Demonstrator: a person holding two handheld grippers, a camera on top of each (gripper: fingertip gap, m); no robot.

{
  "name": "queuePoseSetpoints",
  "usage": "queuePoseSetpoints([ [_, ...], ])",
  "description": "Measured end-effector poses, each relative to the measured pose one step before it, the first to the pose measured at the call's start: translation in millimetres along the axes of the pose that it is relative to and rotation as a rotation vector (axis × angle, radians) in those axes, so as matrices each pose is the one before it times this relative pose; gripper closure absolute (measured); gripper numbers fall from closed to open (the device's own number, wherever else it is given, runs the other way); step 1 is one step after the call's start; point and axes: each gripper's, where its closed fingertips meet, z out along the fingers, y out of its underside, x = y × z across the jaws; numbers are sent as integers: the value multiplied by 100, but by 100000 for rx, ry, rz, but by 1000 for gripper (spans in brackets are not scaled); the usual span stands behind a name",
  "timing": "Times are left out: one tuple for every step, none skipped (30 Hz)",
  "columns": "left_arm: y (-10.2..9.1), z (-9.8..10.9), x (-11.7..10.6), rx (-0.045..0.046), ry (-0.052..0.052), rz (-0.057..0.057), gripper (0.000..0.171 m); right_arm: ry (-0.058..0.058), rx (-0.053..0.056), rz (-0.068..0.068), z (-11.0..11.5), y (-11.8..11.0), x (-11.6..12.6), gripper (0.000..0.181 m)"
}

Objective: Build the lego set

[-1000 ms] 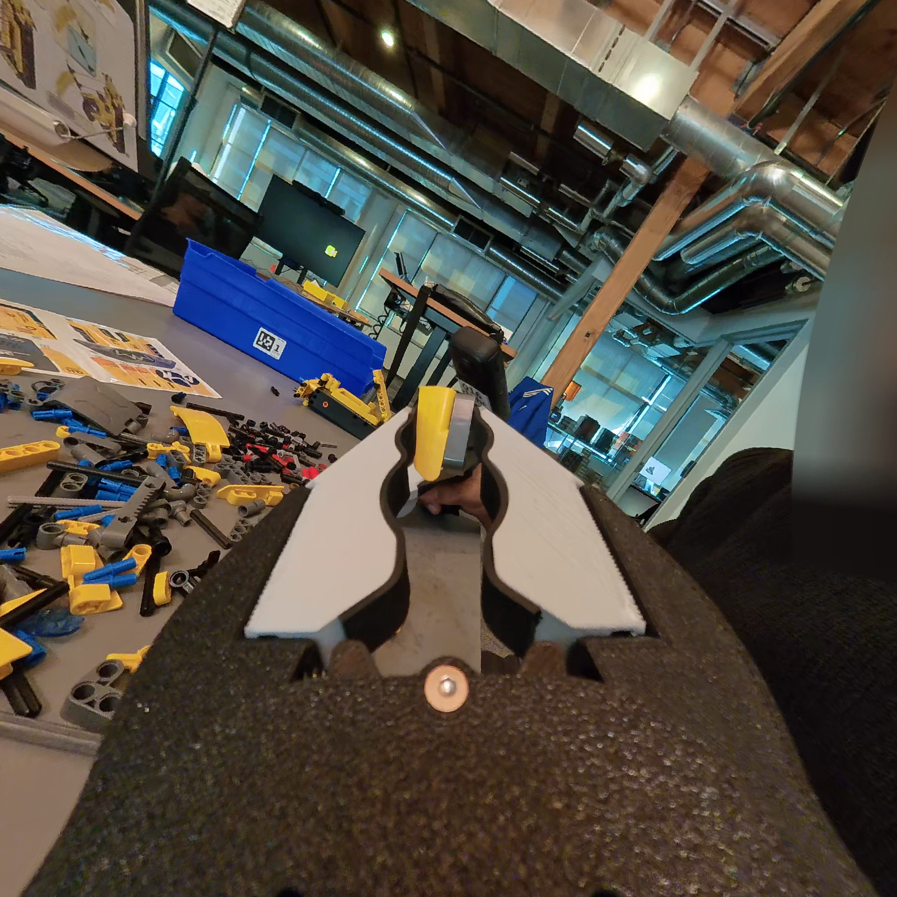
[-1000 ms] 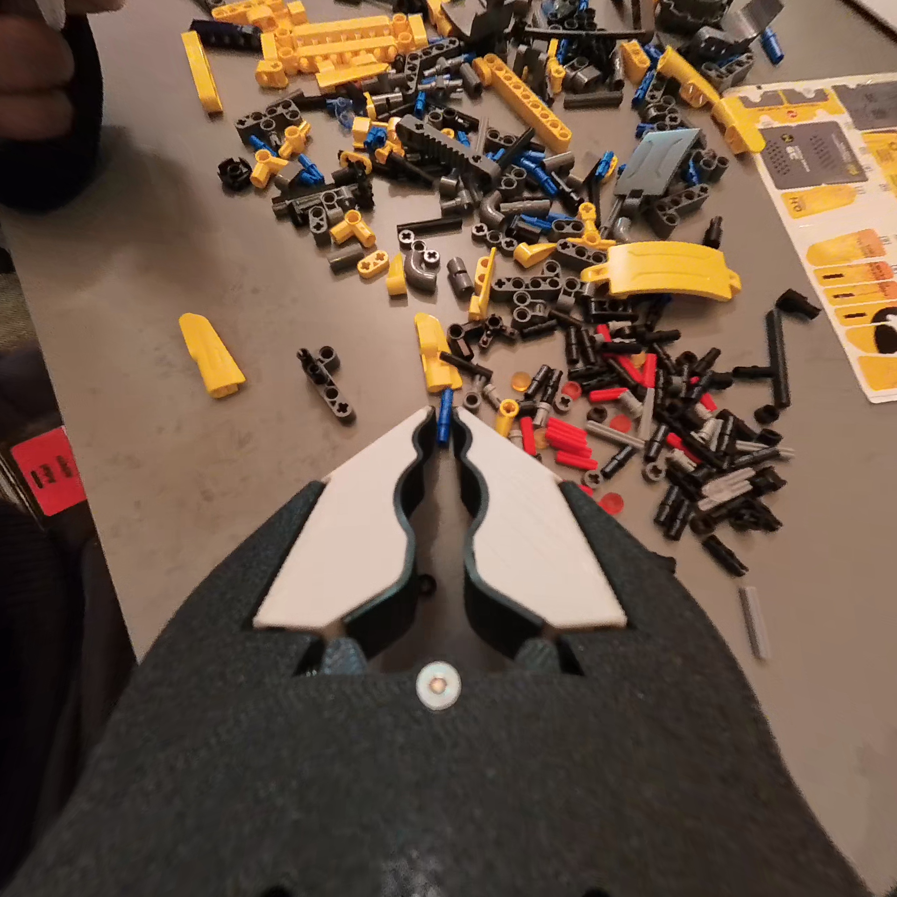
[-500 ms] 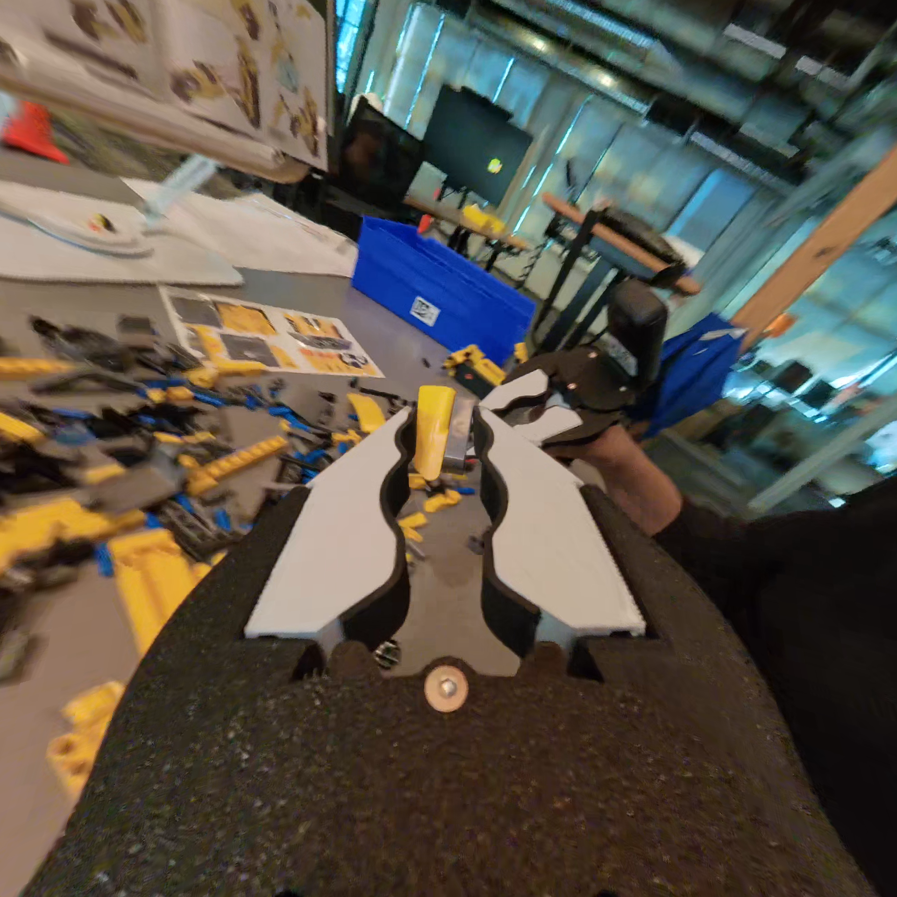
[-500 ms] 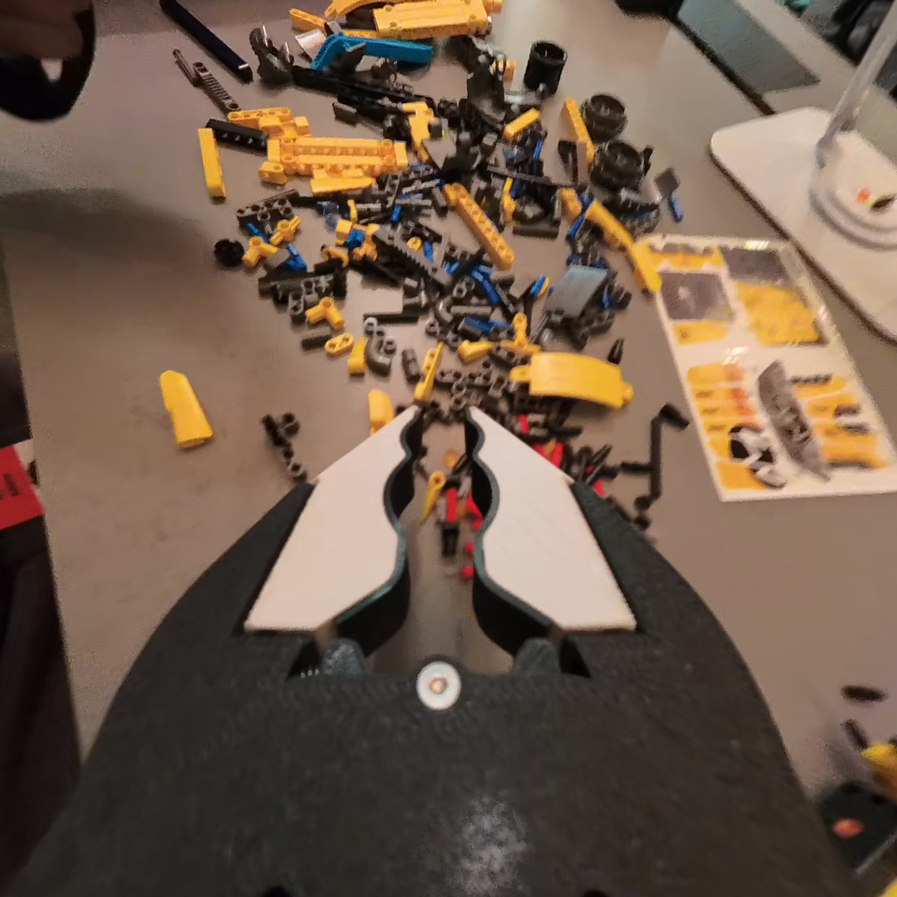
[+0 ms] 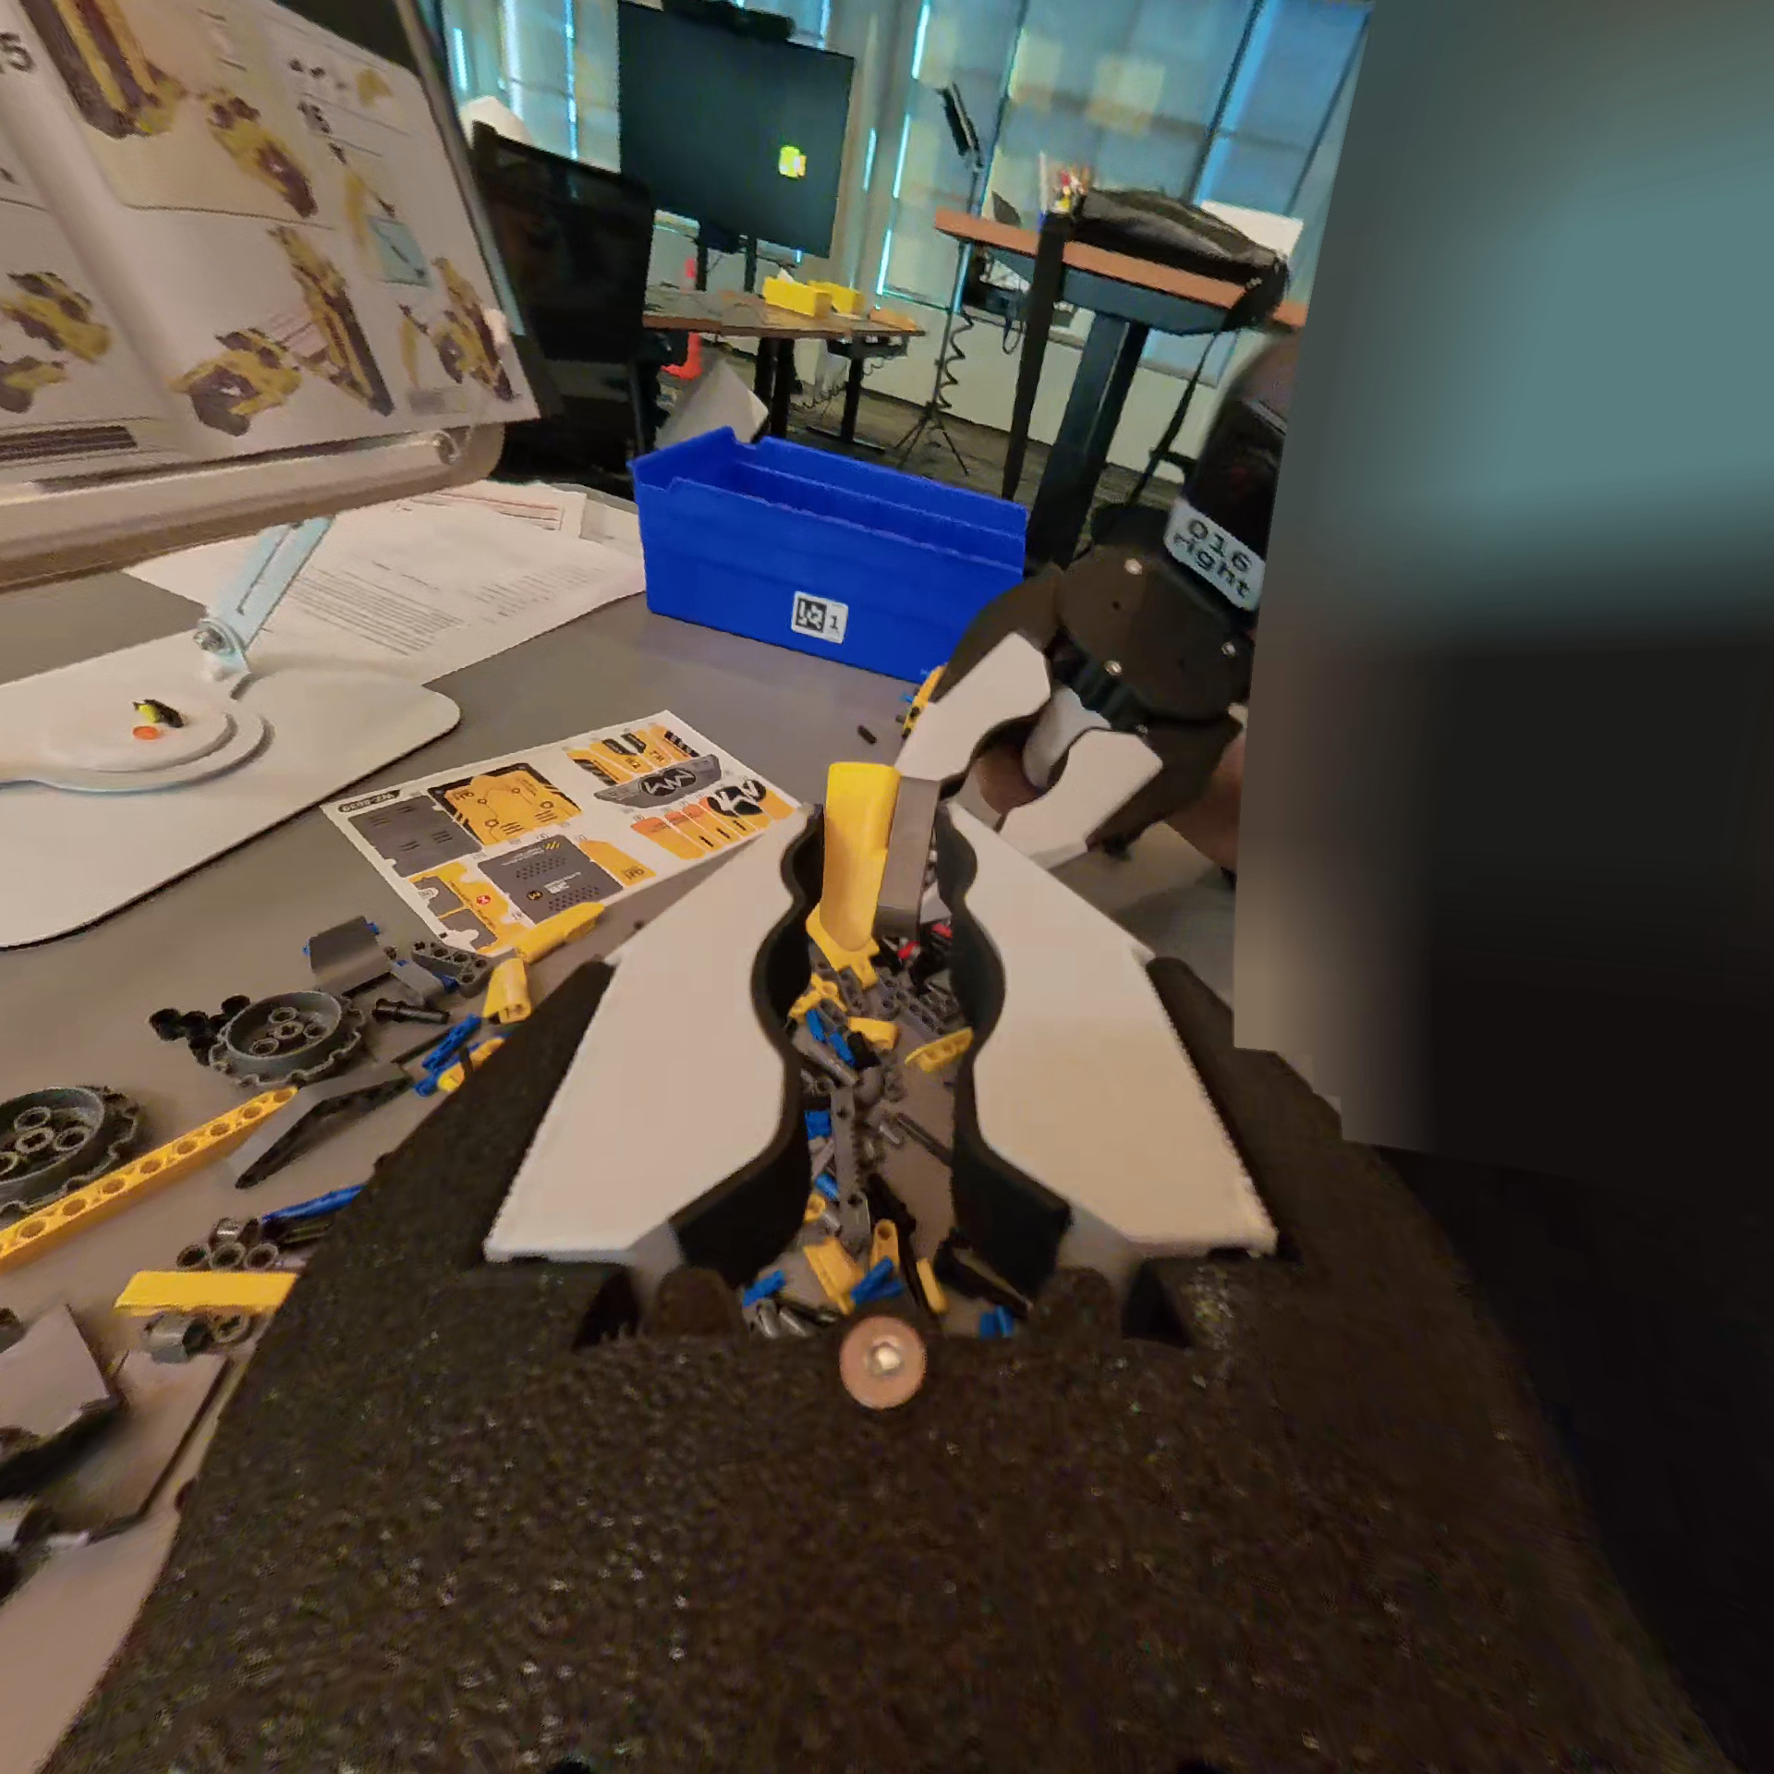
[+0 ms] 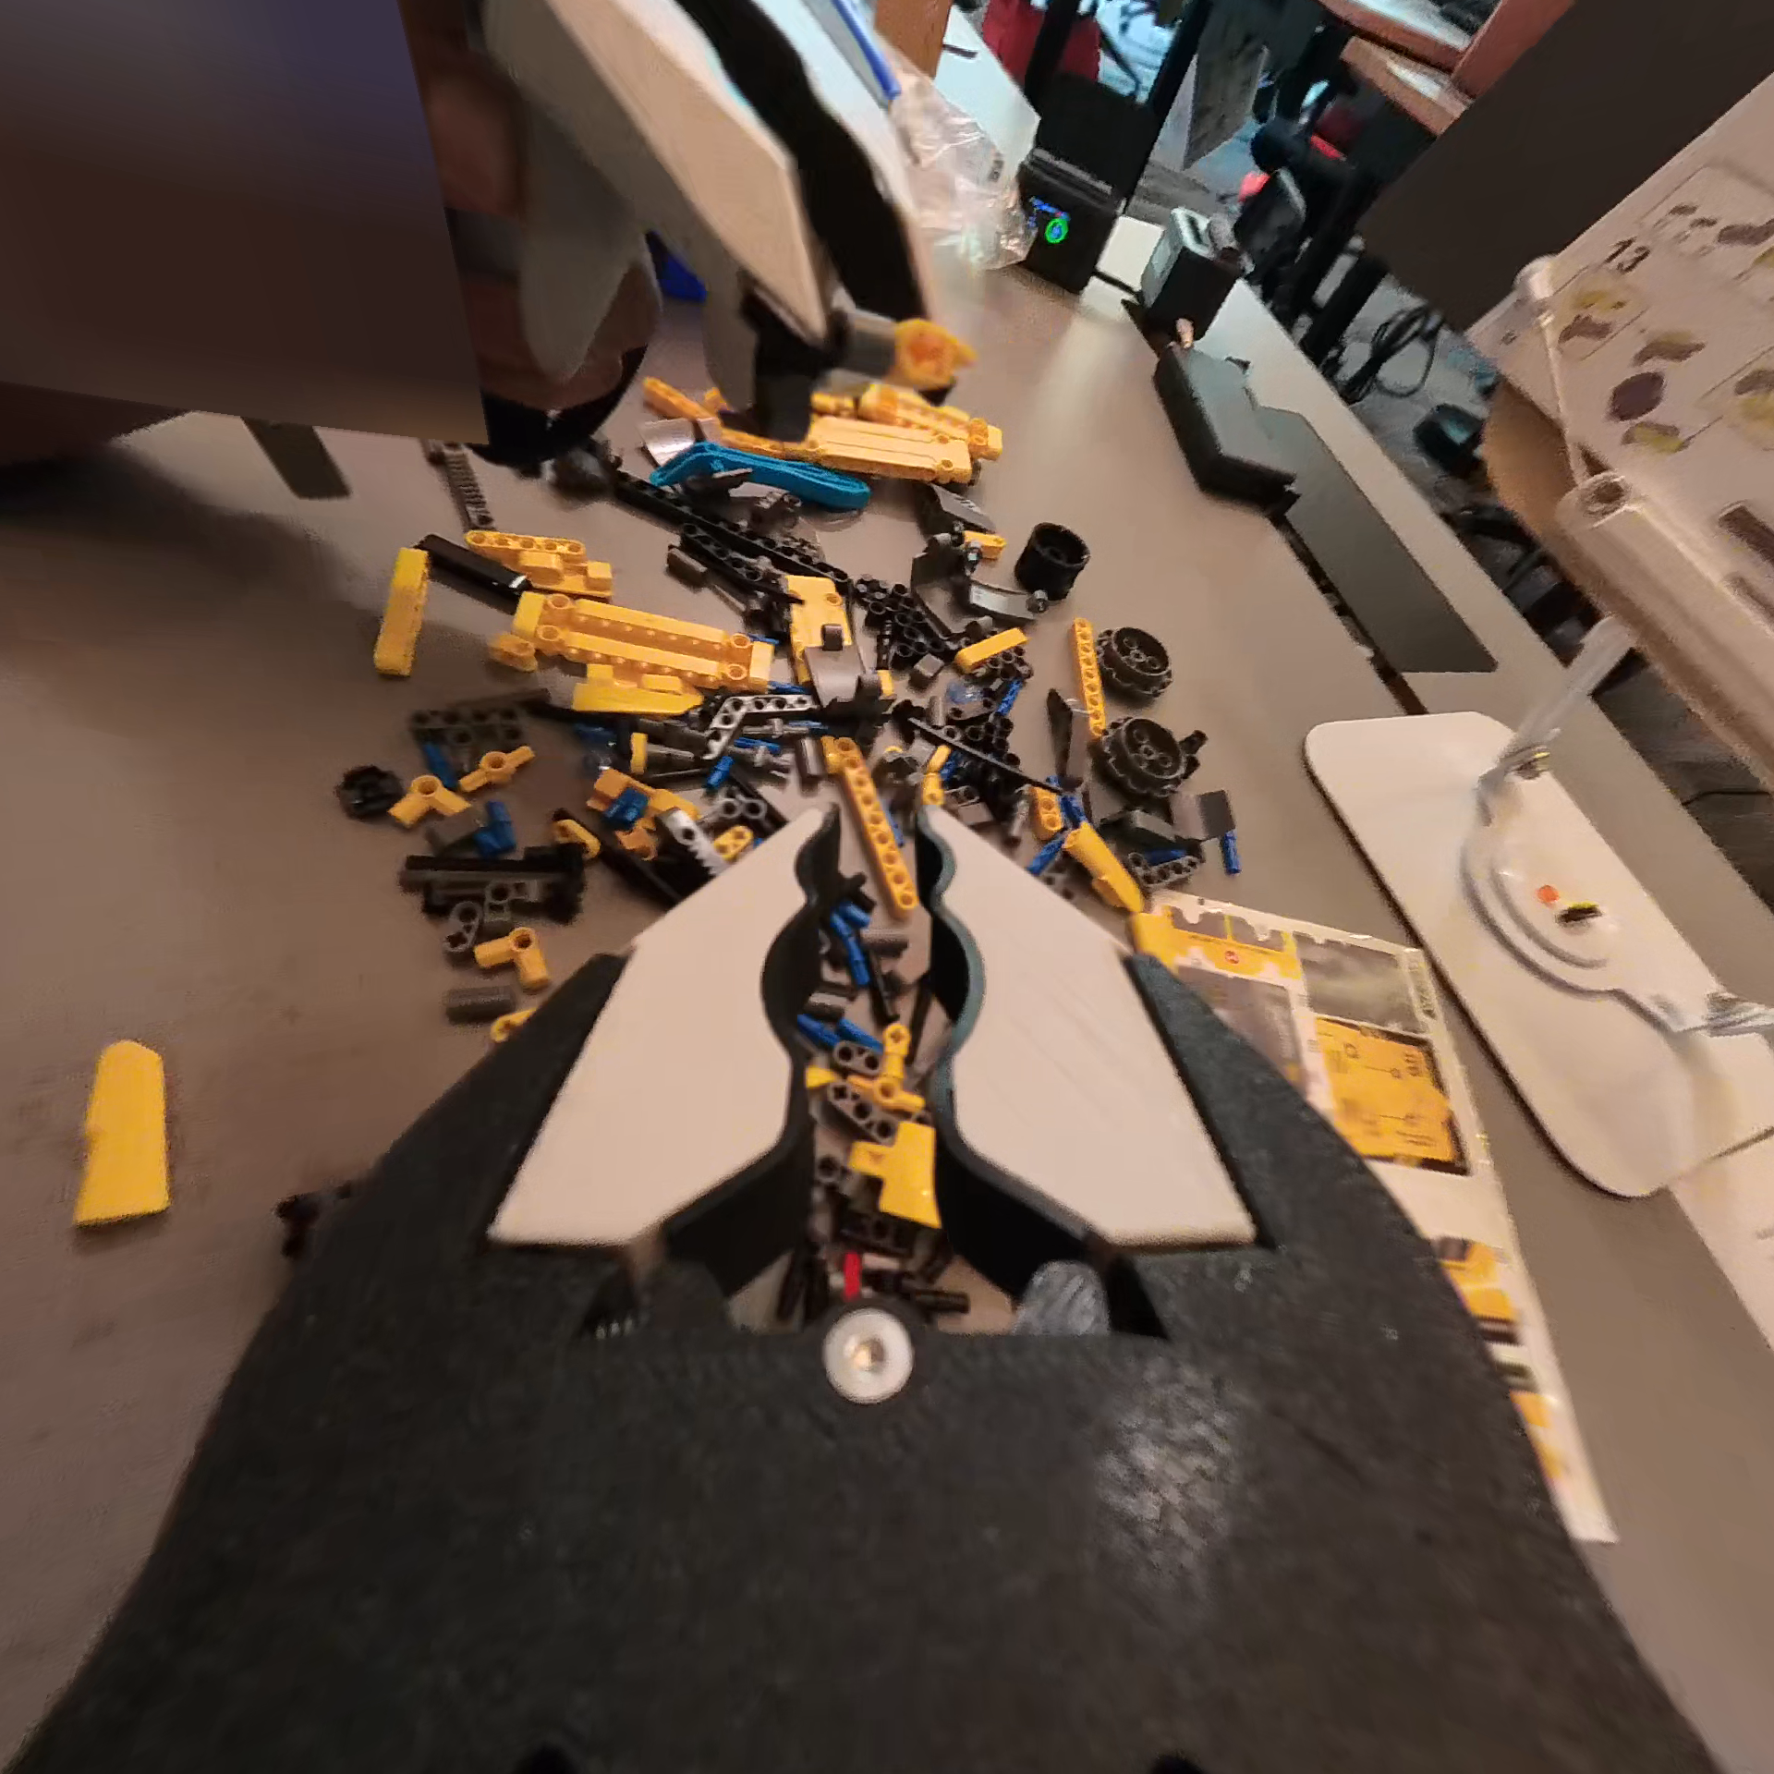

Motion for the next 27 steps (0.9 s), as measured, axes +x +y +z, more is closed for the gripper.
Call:
queuePoseSetpoints([
  [448, -241, 236, 284, -552, 2409, 149, -1793, 138, 1856, 32, 239, -363, 167],
  [430, -283, -327, 716, -3550, 1317, 150, -1308, 284, 1260, 3, 250, -218, 168],
  [384, -259, -842, 1394, -5660, 36, 150, -925, 727, 1183, 44, 207, -68, 170],
  [434, -143, -678, 910, -3185, -233, 150, -1481, 931, 2146, 121, 171, -46, 173],
  [556, -50, -460, -1724, -962, -1897, 150, -2667, 748, 3387, 184, 133, -180, 174],
  [293, -71, -191, -1831, 158, -1400, 150, -3342, 441, 3801, 225, 107, -298, 175],
  [-181, -146, -29, 1115, -216, 438, 150, -3487, 319, 3488, 258, 65, -415, 176],
  [-394, -155, 69, 2366, -669, 940, 150, -3581, 345, 2807, 322, 4, -547, 176],
  [-356, -109, 239, 2084, -8, 958, 150, -3051, 110, 2000, 389, -20, -599, 177],
  [-154, -29, 207, 1133, -27, 1016, 150, -2186, -422, 1149, 450, -30, -589, 177],
  [53, 19, 73, 179, -666, 1160, 150, -1662, -986, 140, 505, -10, -605, 177],
  [238, 56, -75, -961, -1181, 917, 150, -1102, -1531, -545, 561, 21, -584, 177],
  [305, 20, -103, -1279, -1166, 800, 150, -724, -1961, -948, 622, 47, -554, 176],
  [159, -46, -166, -418, -1519, 356, 149, -377, -2327, -1262, 643, 74, -505, 176],
  [-63, -124, -91, 914, -1083, -171, 149, 327, -2554, -1487, 653, 95, -358, 176],
  [-235, -164, 28, 1786, -48, -667, 150, 1150, -2760, -1774, 624, 131, -189, 176],
  [-249, -158, 43, 1834, 528, -962, 149, 1688, -3168, -2240, 589, 243, -65, 176],
  [-169, -135, -5, 1153, 489, -945, 149, 1888, -3413, -2643, 540, 336, 6, 176],
  [-103, -126, -49, 479, 389, -717, 149, 1838, -3123, -2753, 459, 361, 10, 176],
  [-86, -129, -50, 477, 172, -387, 149, 1485, -2700, -2580, 394, 373, 1, 176],
  [-123, -119, -27, 712, 75, -259, 150, 828, -2440, -2272, 342, 365, -70, 176],
  [-182, -112, 48, 1010, 353, -363, 150, 913, -2175, -1858, 285, 337, -17, 175],
  [-212, -76, 106, 1295, 596, -503, 150, 1260, -1873, -1672, 241, 284, 72, 175],
  [-166, -49, 126, 1088, 732, -606, 149, 1084, -1601, -1528, 186, 258, 64, 174],
  [-82, -22, 97, 469, 647, -537, 149, 648, -1296, -1105, 159, 219, 33, 174],
  [5, 12, 35, -81, 333, -369, 149, 184, -664, -574, 131, 153, -1, 173],
  [59, 39, -2, -377, 82, -173, 149, -227, -207, -76, 92, 85, -16, 171],
])
